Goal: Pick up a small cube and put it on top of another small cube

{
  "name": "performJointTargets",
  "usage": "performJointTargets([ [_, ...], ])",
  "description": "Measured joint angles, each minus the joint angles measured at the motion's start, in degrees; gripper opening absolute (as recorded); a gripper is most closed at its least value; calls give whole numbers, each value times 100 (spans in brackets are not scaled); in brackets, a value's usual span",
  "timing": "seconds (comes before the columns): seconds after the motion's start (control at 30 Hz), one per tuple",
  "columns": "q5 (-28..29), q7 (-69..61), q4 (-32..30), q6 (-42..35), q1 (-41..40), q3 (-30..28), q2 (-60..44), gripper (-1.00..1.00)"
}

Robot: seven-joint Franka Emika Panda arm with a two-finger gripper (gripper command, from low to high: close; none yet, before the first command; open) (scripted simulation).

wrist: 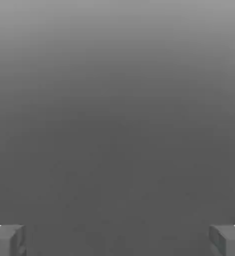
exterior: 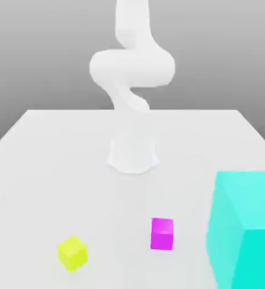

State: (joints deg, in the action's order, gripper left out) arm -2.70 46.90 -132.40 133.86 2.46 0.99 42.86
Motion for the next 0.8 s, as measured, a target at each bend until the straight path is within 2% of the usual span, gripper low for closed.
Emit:
performJointTargets([
  [0.23,-748,767,-773,992,723,841,-1395,0],
  [0.4,-968,1482,-1494,1702,1117,1591,-2354,0],
  [0.5,-892,2011,-2021,2123,1288,2081,-2902,0],
  [0.63,-453,3023,-2854,2771,1525,2766,-3773,0],
  [0.7,159,3660,-3169,3076,1554,2890,-4199,0],
  [0.8,1379,4601,-3140,3540,2137,2124,-4858,0],
])
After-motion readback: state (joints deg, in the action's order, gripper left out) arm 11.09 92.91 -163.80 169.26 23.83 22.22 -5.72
